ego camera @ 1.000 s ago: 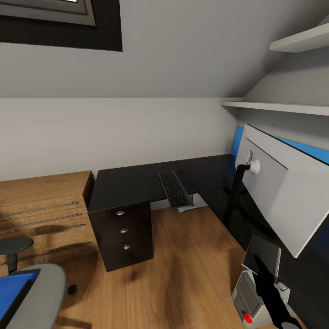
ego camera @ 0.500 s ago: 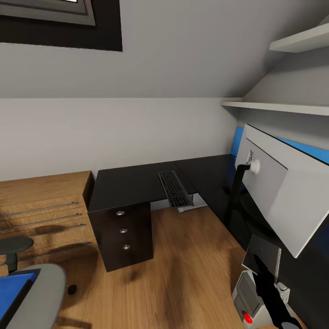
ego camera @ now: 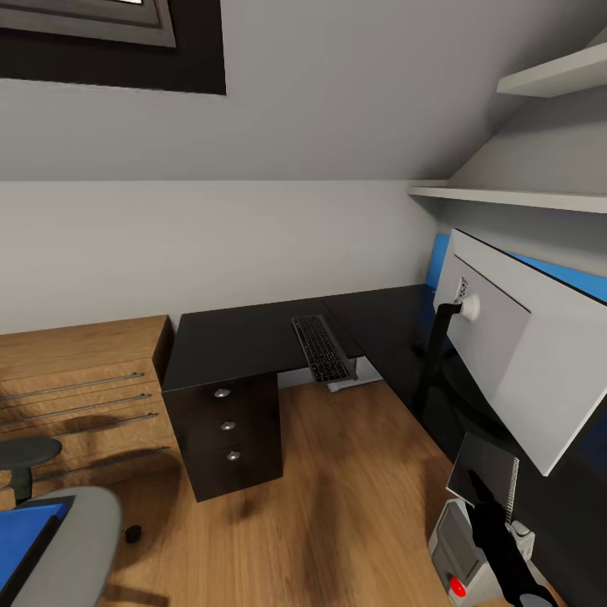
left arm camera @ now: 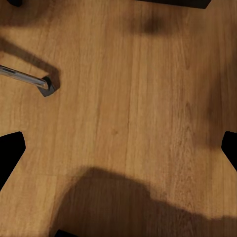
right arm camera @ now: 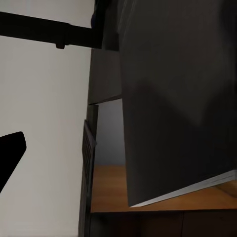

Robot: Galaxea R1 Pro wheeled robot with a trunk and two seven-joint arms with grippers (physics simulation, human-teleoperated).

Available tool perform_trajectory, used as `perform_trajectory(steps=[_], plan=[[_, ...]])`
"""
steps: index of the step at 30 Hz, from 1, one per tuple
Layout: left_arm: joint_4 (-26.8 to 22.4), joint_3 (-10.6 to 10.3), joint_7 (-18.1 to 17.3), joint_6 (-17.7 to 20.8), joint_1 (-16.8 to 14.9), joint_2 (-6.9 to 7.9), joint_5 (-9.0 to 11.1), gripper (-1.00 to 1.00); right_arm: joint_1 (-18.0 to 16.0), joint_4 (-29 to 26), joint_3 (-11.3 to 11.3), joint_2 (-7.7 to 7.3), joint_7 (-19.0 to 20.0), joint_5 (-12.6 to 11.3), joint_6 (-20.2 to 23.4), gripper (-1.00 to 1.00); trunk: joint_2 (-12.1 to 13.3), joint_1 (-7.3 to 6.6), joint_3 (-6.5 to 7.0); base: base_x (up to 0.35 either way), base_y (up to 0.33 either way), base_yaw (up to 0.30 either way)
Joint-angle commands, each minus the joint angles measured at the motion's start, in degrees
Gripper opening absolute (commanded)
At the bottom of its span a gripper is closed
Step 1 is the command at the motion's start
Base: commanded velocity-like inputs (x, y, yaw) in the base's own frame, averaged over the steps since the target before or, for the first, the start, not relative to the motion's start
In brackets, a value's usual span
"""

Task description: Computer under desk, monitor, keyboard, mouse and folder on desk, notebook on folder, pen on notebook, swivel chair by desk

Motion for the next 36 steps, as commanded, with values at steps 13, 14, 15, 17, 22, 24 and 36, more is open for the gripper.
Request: perform_trajectory(steps=[13,14,15,17,22,24,36], plan=[[0.0,0.4,0.1,-0.2,0.0,-0.02,-0.3,1.0,0.0,0.1,-1.9,-0.92,-0.2,-0.7,1.0,1.0,0.0,0.0,-0.06,0.0,0.0,0.0],[0.0,0.4,0.1,-0.2,0.0,-0.02,-0.3,1.0,0.0,0.1,-1.9,-0.95,-0.2,-0.7,1.0,1.0,0.0,0.0,-0.06,0.0,0.0,0.0],[0.0,0.4,0.2,-0.2,0.0,-0.02,-0.3,1.0,0.0,0.1,-1.9,-1.02,-0.2,-0.7,1.0,1.0,0.0,0.0,-0.06,0.0,0.0,0.0],[0.0,0.4,0.2,-0.2,0.0,-0.02,-0.3,1.0,0.0,0.1,-1.9,-1.07,-0.2,-0.7,1.0,1.0,0.0,0.0,-0.06,0.0,0.0,0.0],[0.0,0.4,0.2,-0.2,0.0,-0.02,-0.3,1.0,0.0,0.1,-1.9,-1.12,-0.2,-0.7,1.1,1.0,0.0,0.0,-0.06,0.0,0.0,0.0],[0.0,0.4,0.2,-0.2,0.0,-0.02,-0.3,1.0,0.0,0.1,-1.9,-1.14,-0.2,-0.7,1.1,1.0,0.0,0.0,-0.06,0.0,0.0,0.0],[0.0,0.4,0.3,-0.2,0.0,-0.02,-0.3,1.0,-0.1,0.1,-1.9,-1.22,-0.2,-0.7,1.1,-1.0,0.0,0.0,-0.06,0.0,0.0,0.0]])
